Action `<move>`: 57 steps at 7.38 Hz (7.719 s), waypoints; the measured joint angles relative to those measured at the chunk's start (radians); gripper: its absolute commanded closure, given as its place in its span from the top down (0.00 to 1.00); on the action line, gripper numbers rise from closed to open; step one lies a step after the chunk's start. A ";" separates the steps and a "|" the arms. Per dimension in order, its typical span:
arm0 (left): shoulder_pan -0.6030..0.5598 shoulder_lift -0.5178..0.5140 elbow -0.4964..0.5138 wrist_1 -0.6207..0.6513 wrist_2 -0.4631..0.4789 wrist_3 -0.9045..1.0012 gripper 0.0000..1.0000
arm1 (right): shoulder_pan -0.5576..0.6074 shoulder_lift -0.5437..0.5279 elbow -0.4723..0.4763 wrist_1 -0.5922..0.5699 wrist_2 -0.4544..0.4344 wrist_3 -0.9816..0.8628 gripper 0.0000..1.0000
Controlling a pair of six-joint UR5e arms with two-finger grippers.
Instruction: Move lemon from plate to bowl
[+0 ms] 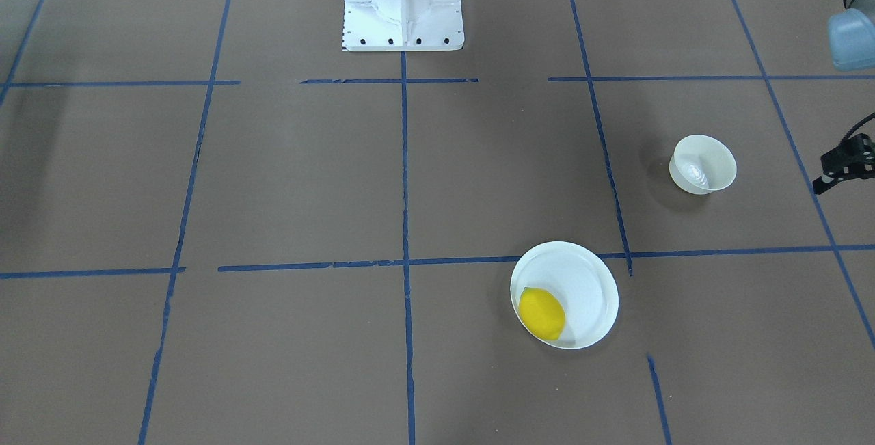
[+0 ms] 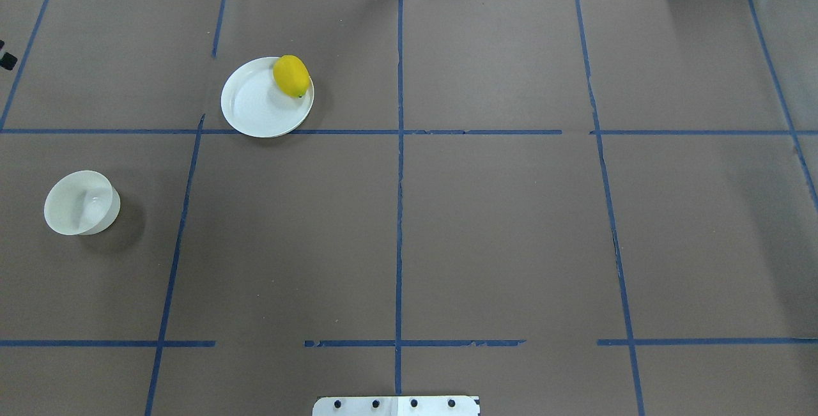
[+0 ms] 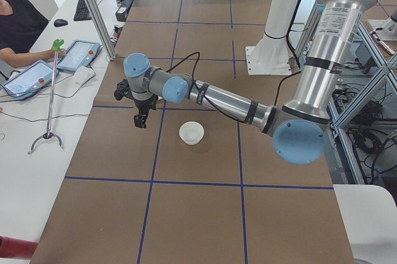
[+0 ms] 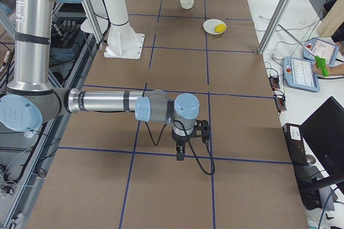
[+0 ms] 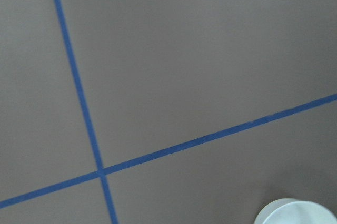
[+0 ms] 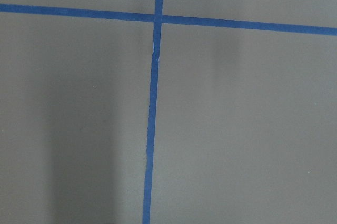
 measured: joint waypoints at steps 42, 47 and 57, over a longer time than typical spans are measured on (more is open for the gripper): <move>0.400 0.406 -0.156 -0.573 0.242 -0.759 0.20 | 0.000 0.000 0.000 0.000 0.000 0.000 1.00; 0.401 0.403 -0.111 -0.609 0.241 -0.752 1.00 | 0.000 0.000 0.000 0.000 0.000 0.000 1.00; 0.033 0.382 -0.140 -0.301 0.080 -0.005 1.00 | 0.000 0.000 0.000 0.000 0.000 0.000 1.00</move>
